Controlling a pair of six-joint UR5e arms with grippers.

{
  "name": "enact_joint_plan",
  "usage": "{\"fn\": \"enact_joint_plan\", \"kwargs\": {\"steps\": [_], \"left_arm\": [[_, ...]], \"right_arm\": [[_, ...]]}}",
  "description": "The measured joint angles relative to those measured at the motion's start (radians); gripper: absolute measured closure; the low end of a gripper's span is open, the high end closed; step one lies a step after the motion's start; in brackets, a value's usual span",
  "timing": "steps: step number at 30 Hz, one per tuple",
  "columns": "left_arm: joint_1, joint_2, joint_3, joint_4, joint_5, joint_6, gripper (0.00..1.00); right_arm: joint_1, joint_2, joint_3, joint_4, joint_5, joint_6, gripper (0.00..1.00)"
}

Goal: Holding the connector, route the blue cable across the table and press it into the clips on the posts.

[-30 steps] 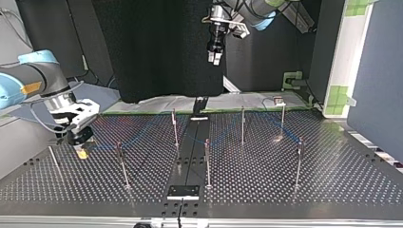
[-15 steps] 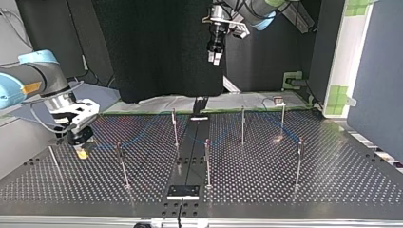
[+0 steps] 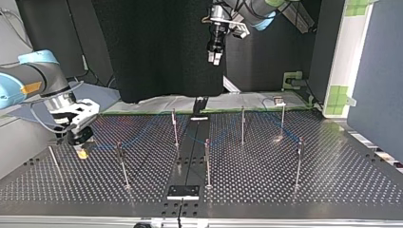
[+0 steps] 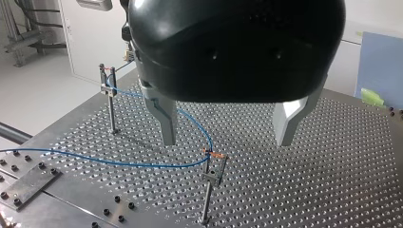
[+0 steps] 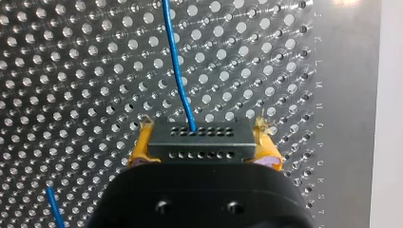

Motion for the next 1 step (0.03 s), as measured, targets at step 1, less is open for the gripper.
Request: {"fn": "enact_joint_plan", "kwargs": {"steps": [1], "left_arm": [[0.0,0.0,0.0,0.0,0.0,0.0,0.0]], "right_arm": [[0.0,0.0,0.0,0.0,0.0,0.0,1.0]]}}
